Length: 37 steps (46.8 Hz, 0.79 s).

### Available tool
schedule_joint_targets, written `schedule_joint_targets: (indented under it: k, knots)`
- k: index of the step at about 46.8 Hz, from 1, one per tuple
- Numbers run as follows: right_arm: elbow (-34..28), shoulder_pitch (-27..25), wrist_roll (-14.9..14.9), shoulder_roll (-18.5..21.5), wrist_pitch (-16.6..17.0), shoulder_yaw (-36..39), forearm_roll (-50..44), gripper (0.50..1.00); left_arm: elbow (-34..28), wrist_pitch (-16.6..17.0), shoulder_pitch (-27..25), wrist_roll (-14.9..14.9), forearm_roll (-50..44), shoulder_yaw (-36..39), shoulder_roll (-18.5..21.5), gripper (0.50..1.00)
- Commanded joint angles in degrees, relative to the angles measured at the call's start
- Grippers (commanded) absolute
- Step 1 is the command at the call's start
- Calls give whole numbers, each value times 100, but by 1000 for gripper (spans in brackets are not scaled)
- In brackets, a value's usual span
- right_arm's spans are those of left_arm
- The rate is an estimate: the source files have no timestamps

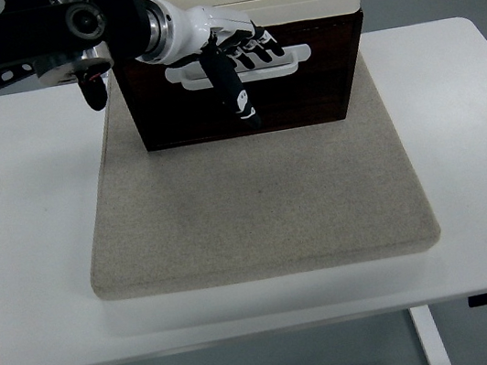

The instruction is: Open the drawer under the combination cabinet

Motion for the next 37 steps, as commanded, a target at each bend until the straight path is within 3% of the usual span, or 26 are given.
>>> schedule_joint_targets:
  k: [1, 37]
  knots:
    - [0, 0, 0, 0, -6, 0, 0, 928, 68, 94, 11, 15, -9, 5, -69, 1000]
    - [0, 0, 0, 0, -6, 0, 0, 926, 542, 15, 108, 33, -1, 101, -183, 1000]
